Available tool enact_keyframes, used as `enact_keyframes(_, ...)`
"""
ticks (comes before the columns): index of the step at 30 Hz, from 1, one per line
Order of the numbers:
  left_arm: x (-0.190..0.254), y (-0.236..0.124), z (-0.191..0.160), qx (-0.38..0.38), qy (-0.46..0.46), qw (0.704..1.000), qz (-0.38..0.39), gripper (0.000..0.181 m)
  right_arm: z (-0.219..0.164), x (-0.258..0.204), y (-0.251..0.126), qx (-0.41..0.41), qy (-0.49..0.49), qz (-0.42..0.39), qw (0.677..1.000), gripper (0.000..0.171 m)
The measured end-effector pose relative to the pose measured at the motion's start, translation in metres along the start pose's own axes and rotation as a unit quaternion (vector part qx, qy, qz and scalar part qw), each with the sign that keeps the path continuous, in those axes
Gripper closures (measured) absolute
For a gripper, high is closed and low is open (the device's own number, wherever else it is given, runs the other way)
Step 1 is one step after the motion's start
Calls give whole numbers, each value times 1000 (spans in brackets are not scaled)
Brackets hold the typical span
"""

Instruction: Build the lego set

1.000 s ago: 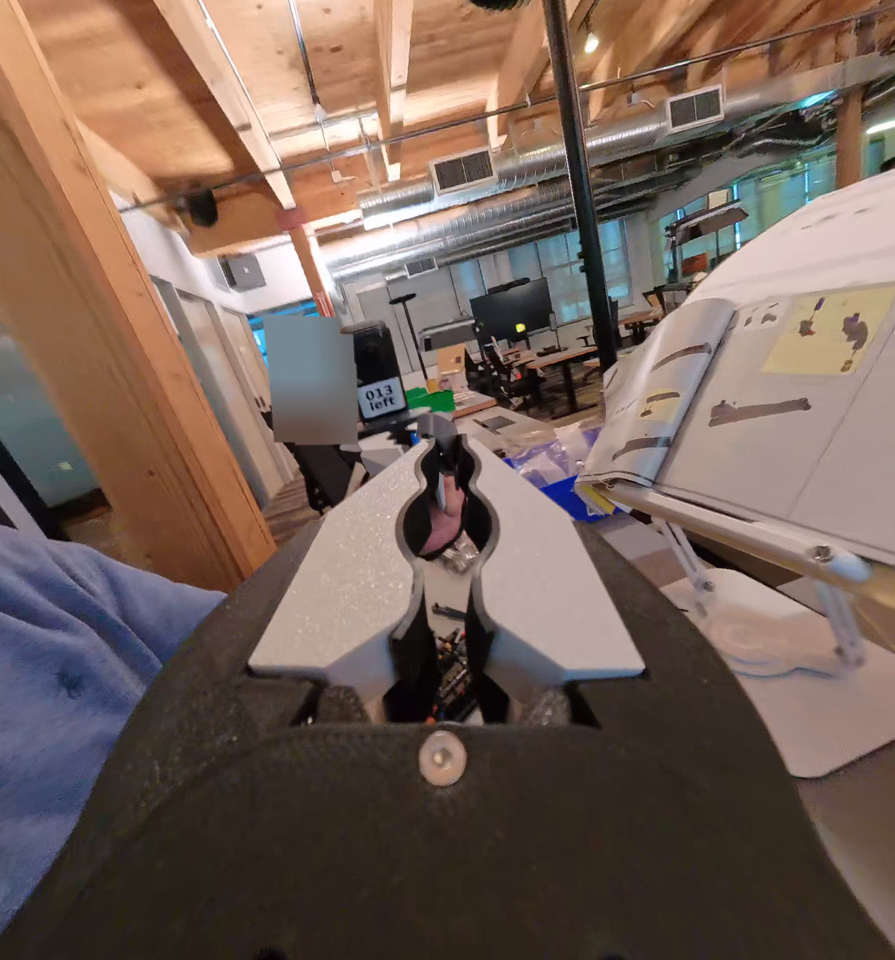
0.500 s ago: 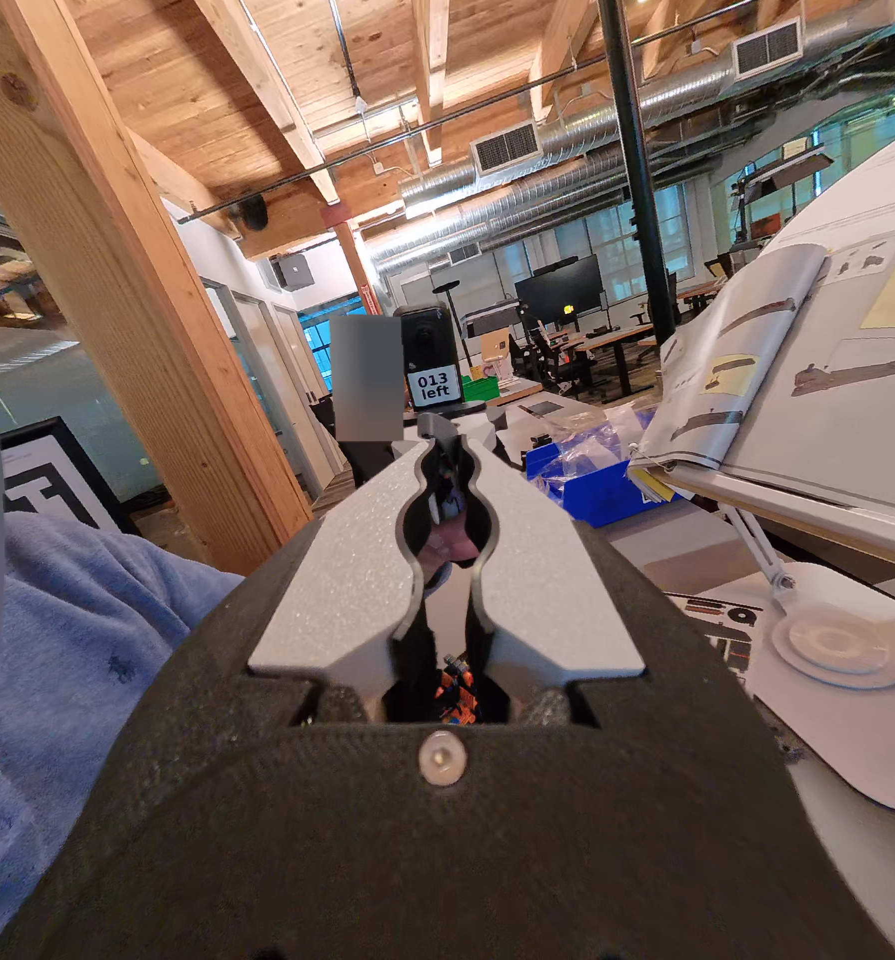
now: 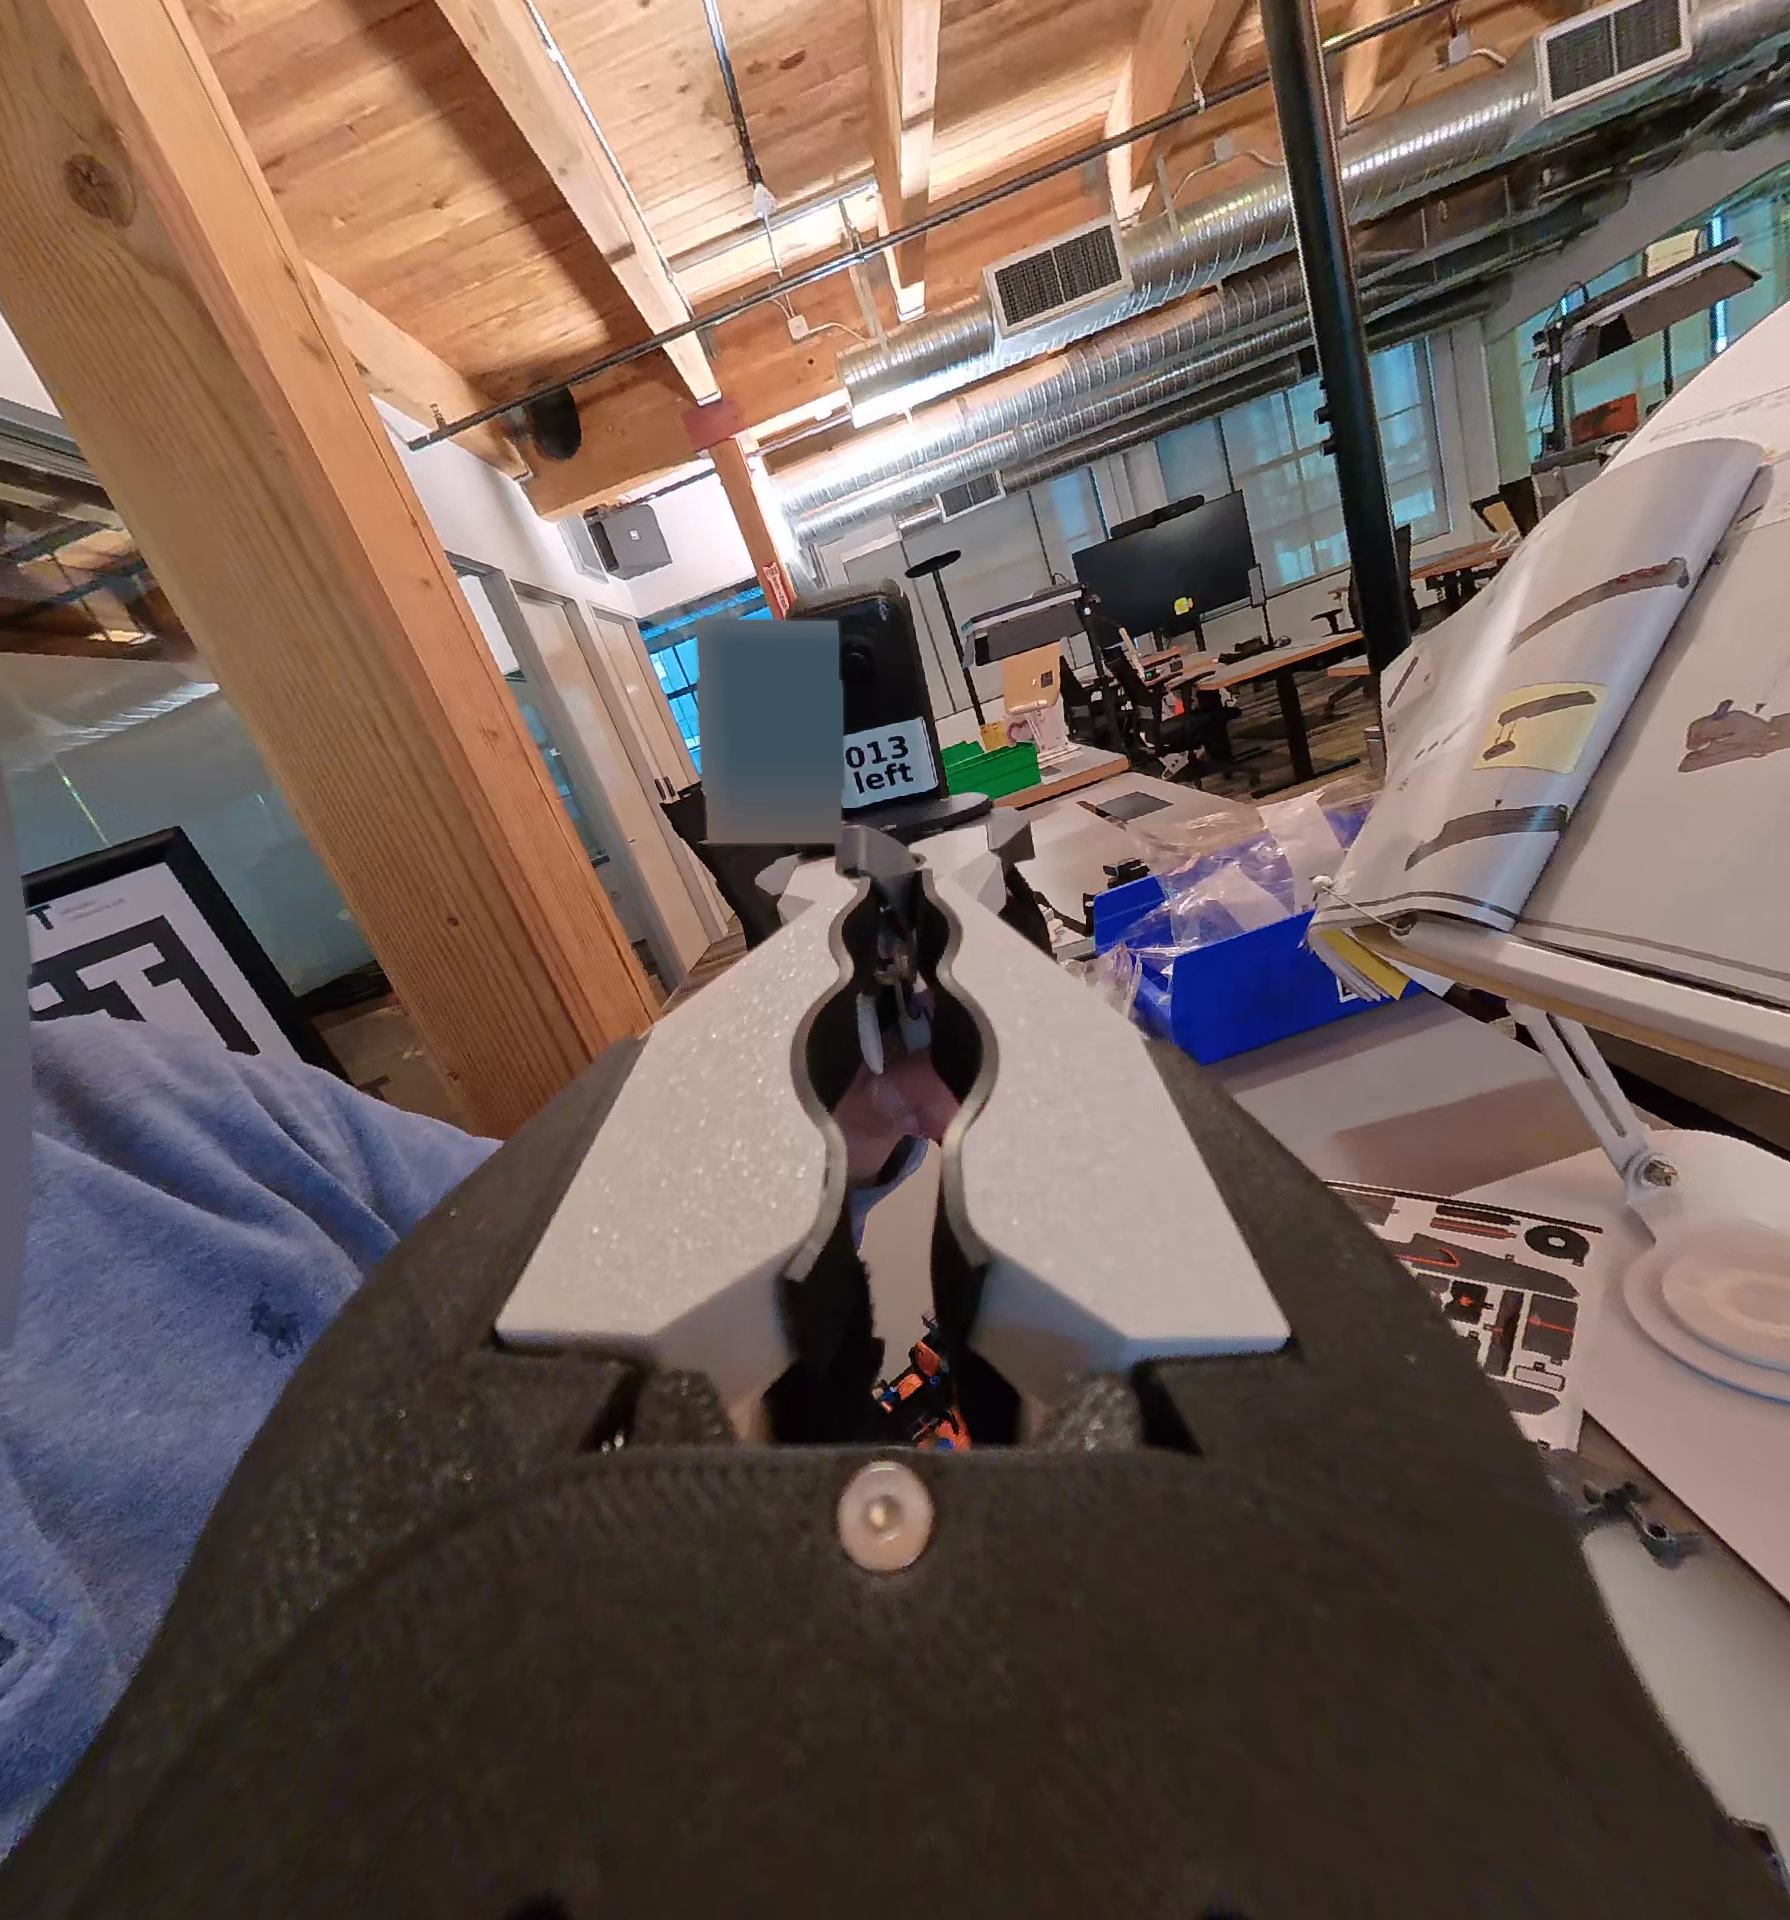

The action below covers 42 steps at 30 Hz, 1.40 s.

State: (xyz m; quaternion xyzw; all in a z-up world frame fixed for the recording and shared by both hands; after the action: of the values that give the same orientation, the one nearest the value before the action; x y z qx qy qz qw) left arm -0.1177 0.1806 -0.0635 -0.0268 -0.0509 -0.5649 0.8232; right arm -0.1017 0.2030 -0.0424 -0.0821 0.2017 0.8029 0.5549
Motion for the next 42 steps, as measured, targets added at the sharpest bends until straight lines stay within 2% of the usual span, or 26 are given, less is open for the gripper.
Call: enact_keyframes(42, -4, 1, 5, 32, -2, 999, 8, 177, -7, -2, 6, -3, -19, -6, 1000, 167)
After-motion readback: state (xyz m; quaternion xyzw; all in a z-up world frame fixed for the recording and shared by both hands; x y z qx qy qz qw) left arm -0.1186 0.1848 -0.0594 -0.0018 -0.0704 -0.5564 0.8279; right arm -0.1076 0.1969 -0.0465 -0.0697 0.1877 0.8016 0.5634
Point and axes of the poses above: each gripper's, where its closed fingertips meet, y out along the fingers, z out of its top, x = y × z across the jaws, the point moved 1 cm from there along -y, back along the fingers, and after that the axes turned 5 degrees about -z, right-handed, at the moved point
